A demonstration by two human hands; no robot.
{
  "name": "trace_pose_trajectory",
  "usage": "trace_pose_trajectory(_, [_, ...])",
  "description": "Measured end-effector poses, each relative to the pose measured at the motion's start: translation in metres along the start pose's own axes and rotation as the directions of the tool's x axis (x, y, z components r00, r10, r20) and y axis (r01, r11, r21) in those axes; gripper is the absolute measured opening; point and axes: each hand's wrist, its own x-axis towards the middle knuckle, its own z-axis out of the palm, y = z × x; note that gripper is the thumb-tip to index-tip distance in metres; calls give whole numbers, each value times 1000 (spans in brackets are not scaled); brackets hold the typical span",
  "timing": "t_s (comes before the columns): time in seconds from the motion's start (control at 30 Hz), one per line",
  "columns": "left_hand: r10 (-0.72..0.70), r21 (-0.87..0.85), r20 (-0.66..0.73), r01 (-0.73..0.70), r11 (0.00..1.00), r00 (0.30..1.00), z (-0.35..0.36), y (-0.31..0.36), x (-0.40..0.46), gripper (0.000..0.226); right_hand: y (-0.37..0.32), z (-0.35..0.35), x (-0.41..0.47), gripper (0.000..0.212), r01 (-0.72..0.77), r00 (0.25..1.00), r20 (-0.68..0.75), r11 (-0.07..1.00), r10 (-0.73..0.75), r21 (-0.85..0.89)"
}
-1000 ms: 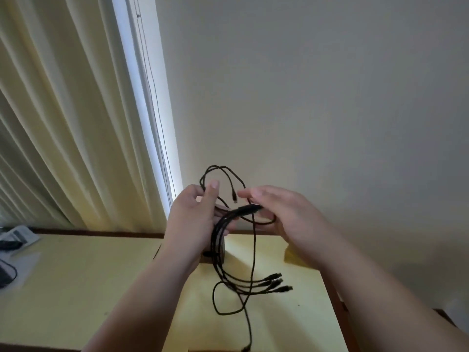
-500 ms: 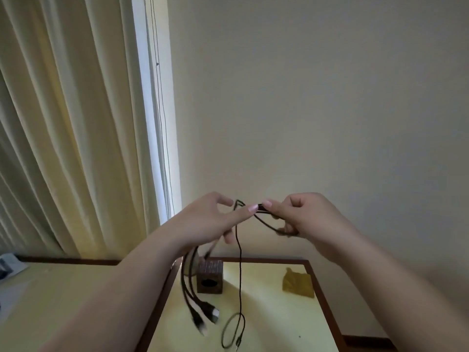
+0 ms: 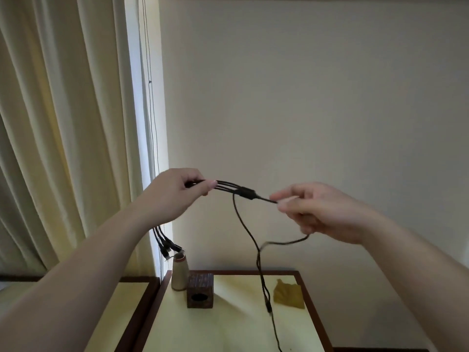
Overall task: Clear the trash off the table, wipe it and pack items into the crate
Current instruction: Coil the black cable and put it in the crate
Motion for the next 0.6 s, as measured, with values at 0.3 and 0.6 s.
trace_pose_trajectory(0.3, [-168, 136, -59, 175, 975, 984, -18, -47, -6, 41, 20, -66, 1, 40, -44, 968, -242, 904, -67, -424])
trace_pose_trajectory(0.6, [-170, -422, 150, 219, 880, 974, 80, -12, 28, 96, -42, -1, 41, 27, 266, 925, -193, 921, -327, -286])
